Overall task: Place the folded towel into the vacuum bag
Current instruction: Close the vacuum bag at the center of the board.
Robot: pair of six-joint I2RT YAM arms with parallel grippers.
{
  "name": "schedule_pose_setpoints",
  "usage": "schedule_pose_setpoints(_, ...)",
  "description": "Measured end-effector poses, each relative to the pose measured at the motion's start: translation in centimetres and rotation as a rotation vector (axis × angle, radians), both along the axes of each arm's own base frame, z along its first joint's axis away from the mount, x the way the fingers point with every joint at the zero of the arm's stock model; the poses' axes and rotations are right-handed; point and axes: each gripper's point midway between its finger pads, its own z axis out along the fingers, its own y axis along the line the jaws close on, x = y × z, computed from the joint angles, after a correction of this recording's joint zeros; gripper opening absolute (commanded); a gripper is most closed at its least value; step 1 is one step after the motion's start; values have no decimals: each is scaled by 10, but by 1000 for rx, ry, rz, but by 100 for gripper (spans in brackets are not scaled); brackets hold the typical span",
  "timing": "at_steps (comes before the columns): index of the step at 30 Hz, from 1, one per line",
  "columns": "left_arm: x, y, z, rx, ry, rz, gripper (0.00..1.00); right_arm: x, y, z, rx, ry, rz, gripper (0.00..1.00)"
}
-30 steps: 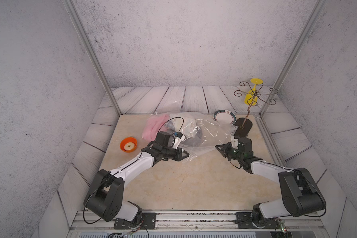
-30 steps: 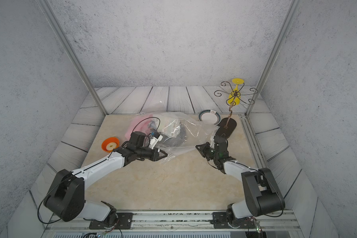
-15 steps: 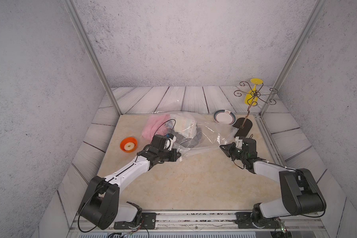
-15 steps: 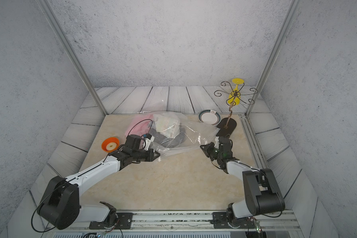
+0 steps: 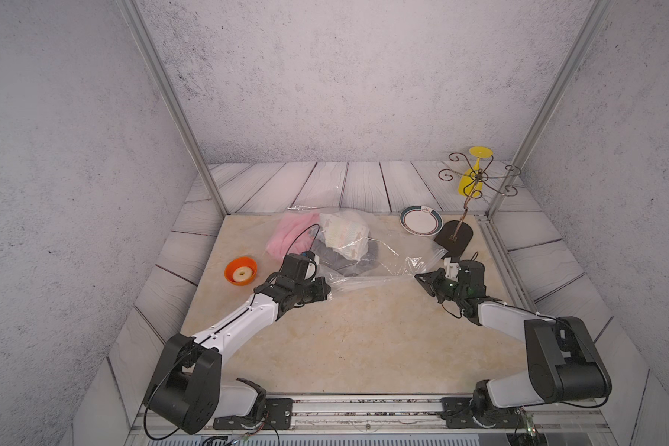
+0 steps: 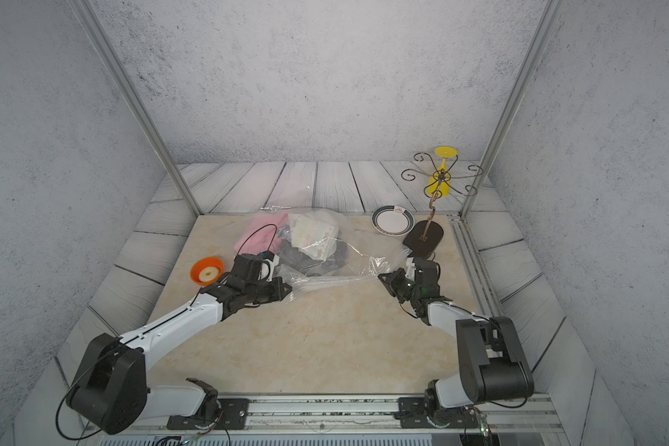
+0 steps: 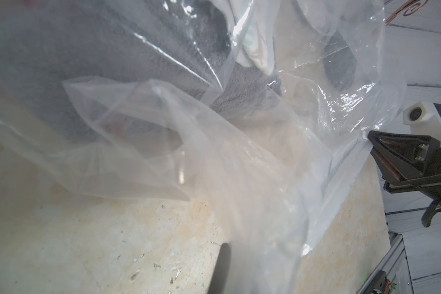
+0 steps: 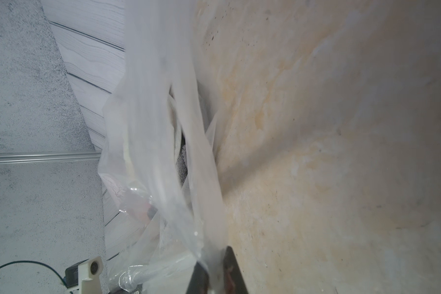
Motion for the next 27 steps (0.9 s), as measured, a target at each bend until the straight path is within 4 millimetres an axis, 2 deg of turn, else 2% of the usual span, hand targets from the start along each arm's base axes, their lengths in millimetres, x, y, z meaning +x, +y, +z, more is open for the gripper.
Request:
schedule_pose_setpoints(2,0,5,-1,7,5,31,0,1,-4,-1,-6,1,-8,0)
schedule_pose_setpoints(6,4,34,-11,49,33,141,0,9,-39,-7,-39,13,-109,0)
schedule_pose_setpoints(8,4,41,-15,54,48,171,0,9,-50,-10,-47,20,-139,0)
schedule_pose_setpoints(18,3,42,-17,44,67,195,0,8,-55,-12,-52,25,-137,0)
schedule_pose_setpoints(19,3,42,-17,43,67,194,0,7,-55,-12,-51,24,-134,3)
schedule_pose_setpoints(20,3,41,-16,40,65,188,0,7,-56,-12,-50,21,-131,17)
schedule_pose_setpoints(21,3,40,-16,41,60,182,4,8,-58,-12,-55,18,-133,34)
schedule_pose_setpoints(22,4,46,-17,63,55,200,11,11,-68,-13,-78,14,-172,41)
schedule_pose_setpoints(24,9,69,-22,108,58,271,90,19,-109,-15,-143,4,-305,55)
schedule_pose_setpoints(25,11,78,-24,126,60,297,100,21,-126,-15,-166,3,-359,58)
schedule_pose_setpoints(27,12,89,-26,153,62,331,100,21,-146,-17,-219,3,-427,64)
